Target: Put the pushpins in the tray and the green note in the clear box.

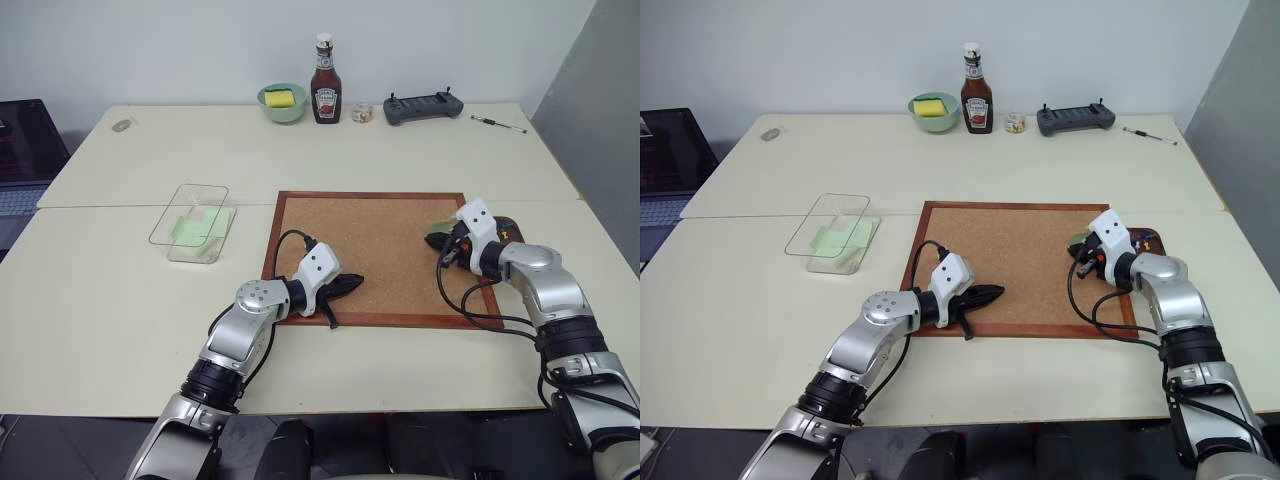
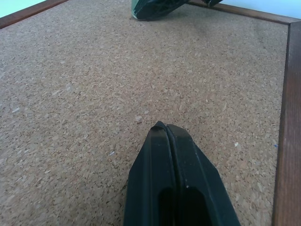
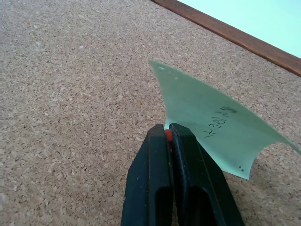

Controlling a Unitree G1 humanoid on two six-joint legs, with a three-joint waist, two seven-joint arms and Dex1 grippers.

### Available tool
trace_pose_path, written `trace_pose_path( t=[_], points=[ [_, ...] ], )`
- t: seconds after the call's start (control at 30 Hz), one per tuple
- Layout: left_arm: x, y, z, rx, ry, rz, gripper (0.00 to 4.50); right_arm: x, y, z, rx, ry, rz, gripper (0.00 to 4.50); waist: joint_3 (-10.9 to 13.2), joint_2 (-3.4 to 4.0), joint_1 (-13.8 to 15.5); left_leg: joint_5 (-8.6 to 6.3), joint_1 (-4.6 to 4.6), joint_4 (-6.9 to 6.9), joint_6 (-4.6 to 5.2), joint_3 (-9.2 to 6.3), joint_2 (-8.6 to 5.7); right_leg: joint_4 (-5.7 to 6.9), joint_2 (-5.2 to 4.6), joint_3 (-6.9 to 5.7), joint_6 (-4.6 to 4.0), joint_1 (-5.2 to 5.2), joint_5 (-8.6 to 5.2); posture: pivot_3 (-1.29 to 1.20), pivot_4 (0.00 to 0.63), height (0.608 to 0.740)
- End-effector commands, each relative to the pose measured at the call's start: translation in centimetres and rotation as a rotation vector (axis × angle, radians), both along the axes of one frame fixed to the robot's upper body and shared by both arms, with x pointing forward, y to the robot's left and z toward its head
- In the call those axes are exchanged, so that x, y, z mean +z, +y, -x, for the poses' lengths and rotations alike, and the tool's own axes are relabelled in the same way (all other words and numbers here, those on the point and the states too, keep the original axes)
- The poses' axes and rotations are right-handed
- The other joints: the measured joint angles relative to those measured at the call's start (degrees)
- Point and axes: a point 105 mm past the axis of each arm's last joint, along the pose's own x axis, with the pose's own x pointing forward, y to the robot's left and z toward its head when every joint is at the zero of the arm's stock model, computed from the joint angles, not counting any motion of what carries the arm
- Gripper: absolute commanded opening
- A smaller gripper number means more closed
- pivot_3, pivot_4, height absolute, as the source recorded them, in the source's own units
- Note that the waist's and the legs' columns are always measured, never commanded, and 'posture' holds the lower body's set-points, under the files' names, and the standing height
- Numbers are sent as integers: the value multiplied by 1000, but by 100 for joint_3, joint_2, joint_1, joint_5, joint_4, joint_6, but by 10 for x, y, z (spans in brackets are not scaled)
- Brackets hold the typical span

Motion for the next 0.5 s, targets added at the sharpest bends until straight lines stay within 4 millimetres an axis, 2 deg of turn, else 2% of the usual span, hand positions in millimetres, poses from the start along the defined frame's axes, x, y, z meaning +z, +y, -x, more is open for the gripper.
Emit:
trace_pose_path(
  t=[0.03,0.3,0.4,0.5],
  points=[
    [-16,5,6,4,59,-37,0,36,2,4,53,-95,-21,47,0,0,-1,0,0,0,0,0,0,0,0,0,0,0,0,0,150,740],
    [-15,3,5,4,65,-23,0,40,6,14,115,-80,14,47,0,0,0,0,0,-1,0,0,0,-1,0,0,0,1,0,0,150,740],
    [-9,2,5,5,73,16,0,38,9,19,150,-85,61,47,0,0,2,0,0,-1,0,-1,0,-1,0,-1,0,1,0,0,150,740],
    [6,0,4,-5,72,83,0,37,13,23,178,-101,110,47,0,0,0,0,0,-2,0,-1,1,-1,0,-1,0,1,0,0,150,740]
  ],
)
